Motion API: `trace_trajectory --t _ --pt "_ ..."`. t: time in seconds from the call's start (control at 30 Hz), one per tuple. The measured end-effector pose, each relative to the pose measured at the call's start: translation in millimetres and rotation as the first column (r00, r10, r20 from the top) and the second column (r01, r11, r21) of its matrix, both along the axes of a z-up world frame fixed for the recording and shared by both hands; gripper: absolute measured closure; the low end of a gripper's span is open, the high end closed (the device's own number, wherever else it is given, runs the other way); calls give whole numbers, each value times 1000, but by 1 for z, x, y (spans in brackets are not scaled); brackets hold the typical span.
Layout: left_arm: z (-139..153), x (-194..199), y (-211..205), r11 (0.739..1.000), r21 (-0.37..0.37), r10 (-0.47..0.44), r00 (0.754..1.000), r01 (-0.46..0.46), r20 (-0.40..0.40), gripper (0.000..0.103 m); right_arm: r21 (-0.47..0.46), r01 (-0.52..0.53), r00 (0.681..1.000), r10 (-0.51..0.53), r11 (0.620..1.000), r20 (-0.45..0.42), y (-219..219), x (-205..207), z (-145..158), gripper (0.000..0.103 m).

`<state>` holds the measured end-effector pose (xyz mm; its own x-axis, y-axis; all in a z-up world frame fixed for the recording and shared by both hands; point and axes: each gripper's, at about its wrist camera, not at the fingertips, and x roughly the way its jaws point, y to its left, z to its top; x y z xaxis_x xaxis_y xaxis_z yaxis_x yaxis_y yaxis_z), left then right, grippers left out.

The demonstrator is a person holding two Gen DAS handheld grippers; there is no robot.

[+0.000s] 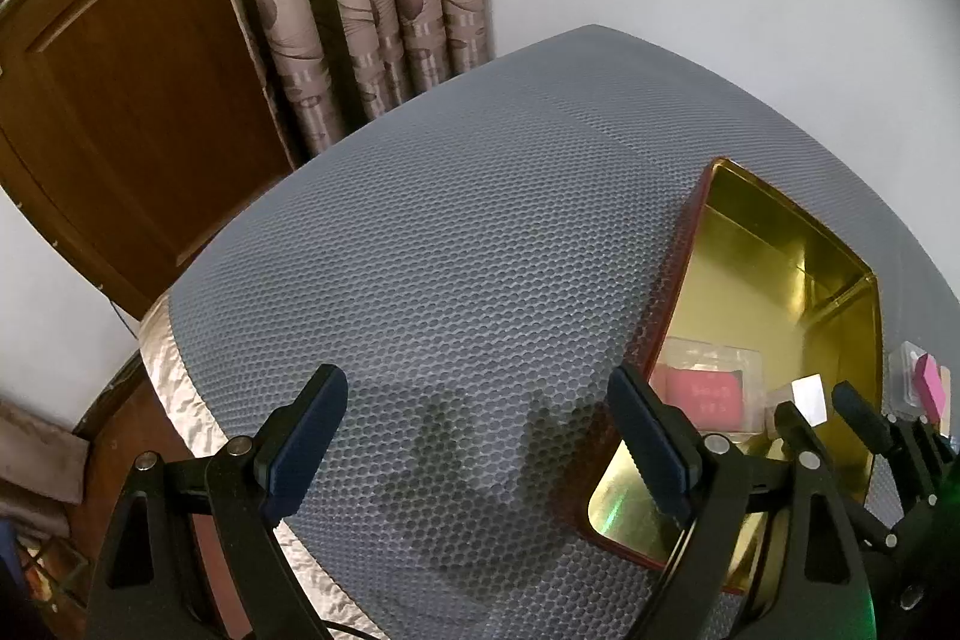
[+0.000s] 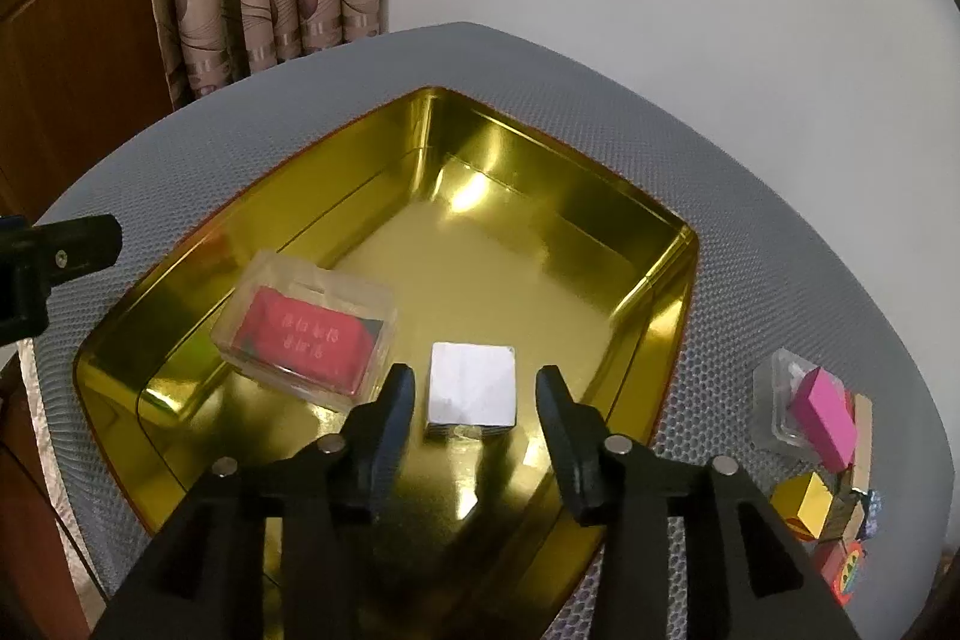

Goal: Organize rigid objects
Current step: 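Carry the white zigzag cube into the tin and open the right gripper, then grasp the red tape measure with the right gripper and lift it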

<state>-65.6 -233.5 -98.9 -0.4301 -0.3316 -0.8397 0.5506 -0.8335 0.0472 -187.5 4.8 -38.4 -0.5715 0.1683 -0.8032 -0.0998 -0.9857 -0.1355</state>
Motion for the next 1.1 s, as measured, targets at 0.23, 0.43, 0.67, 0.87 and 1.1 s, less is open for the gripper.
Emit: trace_trajectory --t 0.23,0.43,0.67,0.87,1.1 --pt "-2 -1 4 1000 -10 -11 1000 11 -3 17 -11 7 999 -8 1000 -42 4 8 17 57" --pt "-2 -2 11 999 -32 -29 1000 29 -4 17 -35 29 996 -32 999 -86 18 26 39 56" --pt "-2 -3 17 997 -54 -51 999 51 -4 17 -51 99 988 -105 994 -117 44 59 56 54" --pt "-2 -3 19 996 -68 -62 998 62 -1 16 -28 193 972 -195 981 -130 84 103 55 53" --pt "-2 2 20 996 -63 -66 998 66 0 16 -34 375 924 -376 926 -69 152 163 25 53"
